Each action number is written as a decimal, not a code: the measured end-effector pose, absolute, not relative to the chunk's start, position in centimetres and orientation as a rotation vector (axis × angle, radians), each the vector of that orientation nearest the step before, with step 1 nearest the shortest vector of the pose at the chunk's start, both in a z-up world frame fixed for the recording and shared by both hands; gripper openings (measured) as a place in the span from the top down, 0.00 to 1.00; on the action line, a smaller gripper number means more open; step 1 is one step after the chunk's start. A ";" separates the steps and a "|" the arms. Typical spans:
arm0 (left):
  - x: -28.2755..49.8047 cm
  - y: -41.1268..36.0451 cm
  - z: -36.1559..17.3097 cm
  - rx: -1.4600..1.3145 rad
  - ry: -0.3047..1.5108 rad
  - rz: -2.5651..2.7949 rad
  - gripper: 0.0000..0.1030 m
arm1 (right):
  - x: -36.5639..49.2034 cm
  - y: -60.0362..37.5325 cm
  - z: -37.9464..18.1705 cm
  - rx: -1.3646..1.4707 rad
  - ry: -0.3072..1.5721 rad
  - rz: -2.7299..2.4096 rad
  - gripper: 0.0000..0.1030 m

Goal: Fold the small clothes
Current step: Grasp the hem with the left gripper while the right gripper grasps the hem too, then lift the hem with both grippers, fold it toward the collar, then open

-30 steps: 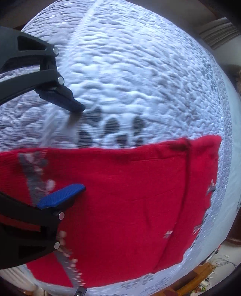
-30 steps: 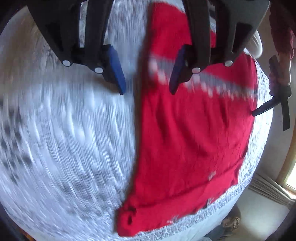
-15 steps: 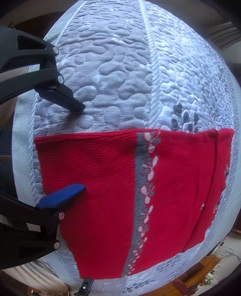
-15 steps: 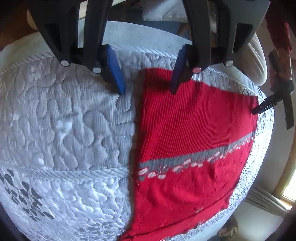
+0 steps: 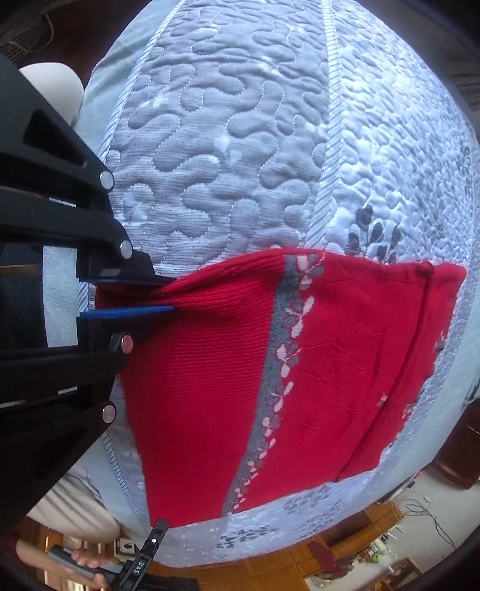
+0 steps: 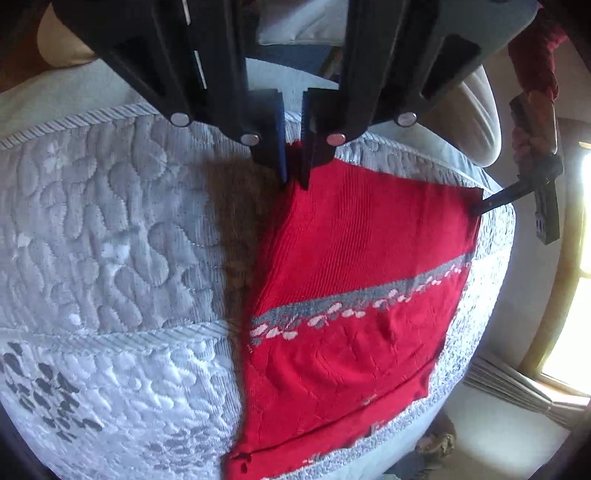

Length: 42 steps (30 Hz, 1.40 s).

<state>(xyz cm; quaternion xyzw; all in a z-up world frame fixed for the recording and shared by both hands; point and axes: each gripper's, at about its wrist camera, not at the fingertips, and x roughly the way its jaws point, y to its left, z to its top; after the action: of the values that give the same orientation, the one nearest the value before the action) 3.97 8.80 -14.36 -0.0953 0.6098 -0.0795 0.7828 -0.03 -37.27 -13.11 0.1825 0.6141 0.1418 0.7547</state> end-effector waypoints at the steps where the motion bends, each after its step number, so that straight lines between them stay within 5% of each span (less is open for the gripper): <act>1: 3.8 8.8 -13.8 -0.196 1.305 -0.180 0.91 | -0.3 -37.5 -12.6 0.402 1.331 0.318 0.95; 12: 5.6 11.3 -10.9 -0.317 1.257 -0.230 0.91 | 0.4 -38.9 -10.9 0.518 1.304 0.404 0.96; 22: 16.4 9.6 -9.3 -0.329 1.224 -0.219 0.91 | 10.5 -40.4 -7.6 0.496 1.274 0.385 0.96; 38: 30.2 6.7 -16.2 -0.212 1.329 -0.165 0.86 | 28.5 -39.9 -16.1 0.477 1.445 0.298 0.95; 40: 30.5 6.8 -16.2 -0.211 1.333 -0.188 0.81 | 29.0 -39.9 -16.3 0.460 1.449 0.294 0.85; 41: 30.5 7.1 -16.0 -0.211 1.337 -0.198 0.76 | 29.0 -40.1 -16.1 0.441 1.441 0.277 0.67; 42: 30.5 7.4 -15.6 -0.208 1.332 -0.209 0.64 | 28.9 -40.6 -15.6 0.415 1.417 0.259 0.61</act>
<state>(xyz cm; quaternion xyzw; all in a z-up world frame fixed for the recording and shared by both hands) 30.48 7.37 -15.55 -0.0961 0.6154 -0.0964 0.7764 28.93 -40.55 -15.57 0.1888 0.6441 0.1178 0.7318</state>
